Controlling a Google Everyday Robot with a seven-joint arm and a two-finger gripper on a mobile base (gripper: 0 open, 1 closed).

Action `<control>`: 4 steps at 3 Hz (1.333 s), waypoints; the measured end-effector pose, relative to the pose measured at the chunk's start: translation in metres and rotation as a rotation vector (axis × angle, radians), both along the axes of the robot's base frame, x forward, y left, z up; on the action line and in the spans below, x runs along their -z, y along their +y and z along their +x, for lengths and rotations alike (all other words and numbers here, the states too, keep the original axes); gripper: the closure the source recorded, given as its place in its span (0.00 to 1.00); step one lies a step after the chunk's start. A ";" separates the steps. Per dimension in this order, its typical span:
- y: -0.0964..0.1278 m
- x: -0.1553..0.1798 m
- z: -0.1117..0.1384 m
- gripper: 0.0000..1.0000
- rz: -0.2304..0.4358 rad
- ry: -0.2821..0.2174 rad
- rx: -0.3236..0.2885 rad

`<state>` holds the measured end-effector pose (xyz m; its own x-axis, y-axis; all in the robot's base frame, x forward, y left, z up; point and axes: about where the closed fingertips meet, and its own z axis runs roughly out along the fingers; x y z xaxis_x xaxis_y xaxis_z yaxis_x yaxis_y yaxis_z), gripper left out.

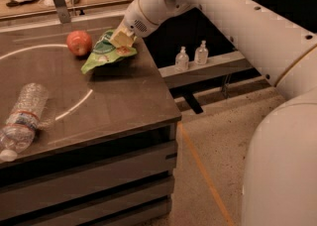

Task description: Move green rice chip bag near apple

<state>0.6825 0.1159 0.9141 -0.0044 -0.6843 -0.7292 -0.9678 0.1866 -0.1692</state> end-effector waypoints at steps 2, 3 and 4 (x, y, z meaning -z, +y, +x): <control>0.009 0.001 -0.002 0.33 0.007 0.000 -0.023; 0.011 0.002 -0.003 0.10 0.006 0.002 -0.027; 0.012 0.004 -0.003 0.00 0.006 0.004 -0.029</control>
Offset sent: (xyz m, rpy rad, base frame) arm -0.0016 0.0061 0.0007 0.0071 -0.0023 0.0179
